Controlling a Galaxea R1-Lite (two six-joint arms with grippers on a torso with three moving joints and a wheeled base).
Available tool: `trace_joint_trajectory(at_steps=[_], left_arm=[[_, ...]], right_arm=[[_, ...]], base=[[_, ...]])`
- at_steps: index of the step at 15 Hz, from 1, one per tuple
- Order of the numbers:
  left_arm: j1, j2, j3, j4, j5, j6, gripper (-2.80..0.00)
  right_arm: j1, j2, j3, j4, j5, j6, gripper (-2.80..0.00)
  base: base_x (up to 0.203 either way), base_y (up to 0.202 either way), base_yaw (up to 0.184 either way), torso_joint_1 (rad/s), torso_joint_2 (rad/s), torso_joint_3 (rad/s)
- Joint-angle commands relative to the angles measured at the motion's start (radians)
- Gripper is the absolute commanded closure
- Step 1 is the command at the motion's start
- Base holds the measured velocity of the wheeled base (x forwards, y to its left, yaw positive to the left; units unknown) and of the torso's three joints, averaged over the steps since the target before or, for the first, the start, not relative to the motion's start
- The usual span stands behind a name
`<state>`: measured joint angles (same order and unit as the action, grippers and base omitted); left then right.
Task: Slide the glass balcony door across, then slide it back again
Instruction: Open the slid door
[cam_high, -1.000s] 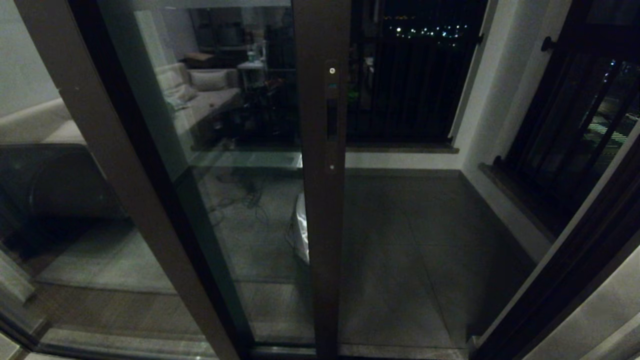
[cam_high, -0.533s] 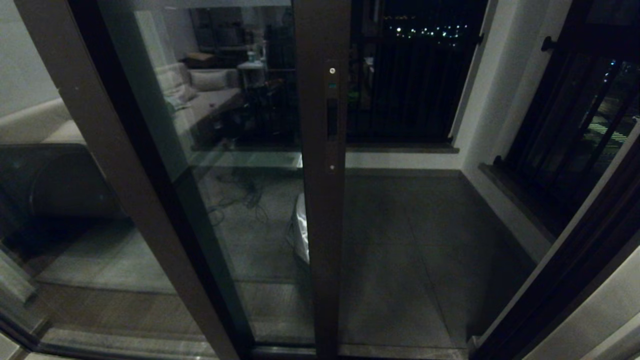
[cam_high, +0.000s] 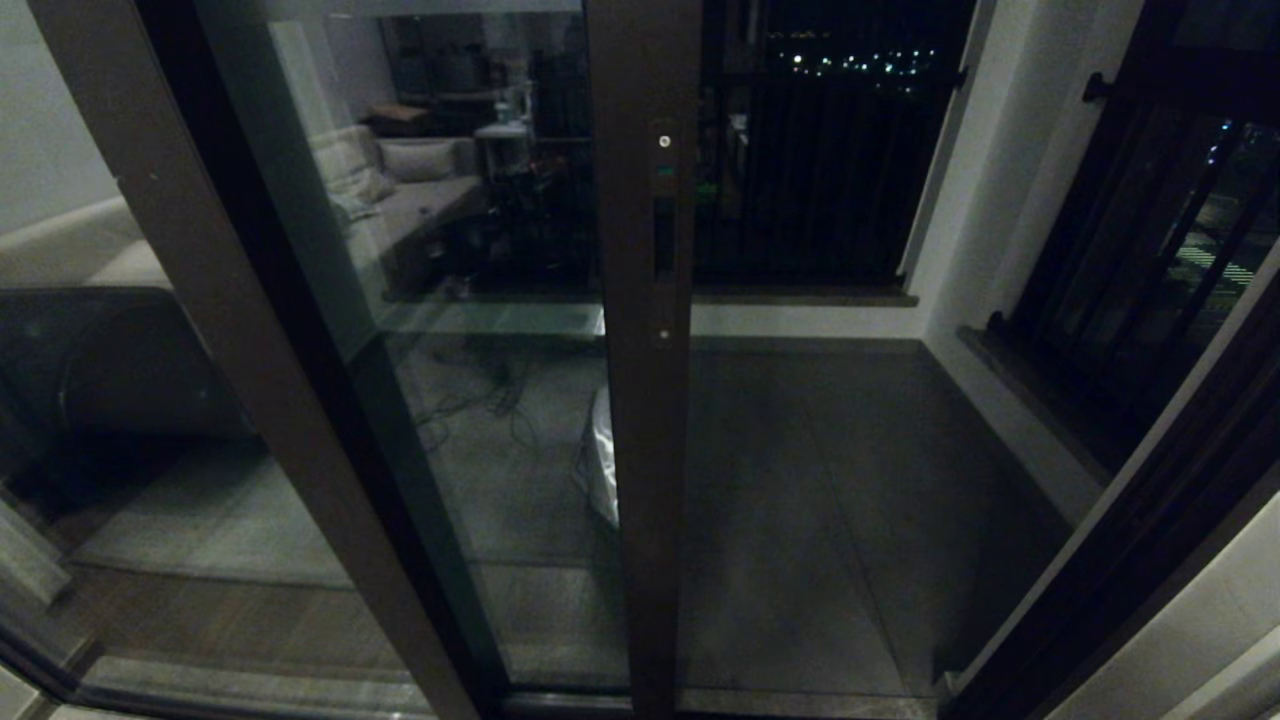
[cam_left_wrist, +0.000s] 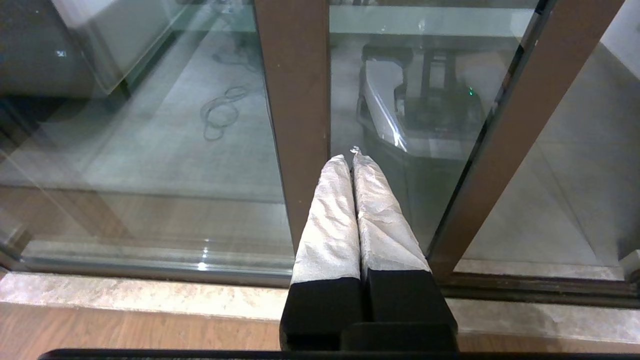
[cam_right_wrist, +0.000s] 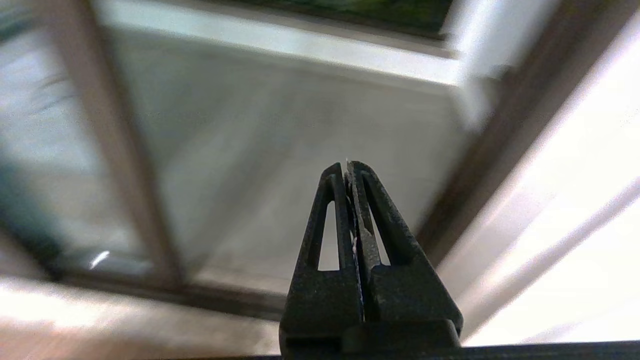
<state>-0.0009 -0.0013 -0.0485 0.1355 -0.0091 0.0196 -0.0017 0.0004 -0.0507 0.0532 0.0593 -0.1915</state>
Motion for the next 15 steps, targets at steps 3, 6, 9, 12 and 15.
trace_joint_trajectory(at_steps=[3, 6, 9, 12, 15], left_arm=[[0.000, 0.000, -0.001, 0.001, 0.000, 0.000, 0.00], [0.001, 0.000, 0.000, 0.001, 0.000, 0.000, 0.00], [-0.001, 0.000, 0.001, 0.001, 0.000, 0.000, 0.00], [0.001, 0.000, 0.000, 0.001, 0.000, 0.000, 0.00], [0.001, 0.000, 0.000, 0.001, 0.000, 0.000, 0.00]], right_arm=[[0.002, 0.009, 0.016, 0.050, -0.017, 0.061, 0.00], [0.002, 0.000, 0.018, 0.039, -0.072, 0.200, 0.00], [0.002, 0.000, 0.020, 0.031, -0.076, 0.202, 0.00], [0.002, 0.000, 0.020, 0.030, -0.076, 0.202, 0.00], [0.002, 0.000, 0.020, 0.031, -0.076, 0.202, 0.00]], base=[[0.000, 0.000, 0.000, 0.000, 0.00, 0.000], [0.000, 0.000, 0.000, 0.000, 0.00, 0.000], [0.000, 0.000, 0.000, 0.000, 0.00, 0.000], [0.000, 0.000, 0.000, 0.000, 0.00, 0.000], [0.000, 0.000, 0.000, 0.000, 0.00, 0.000]])
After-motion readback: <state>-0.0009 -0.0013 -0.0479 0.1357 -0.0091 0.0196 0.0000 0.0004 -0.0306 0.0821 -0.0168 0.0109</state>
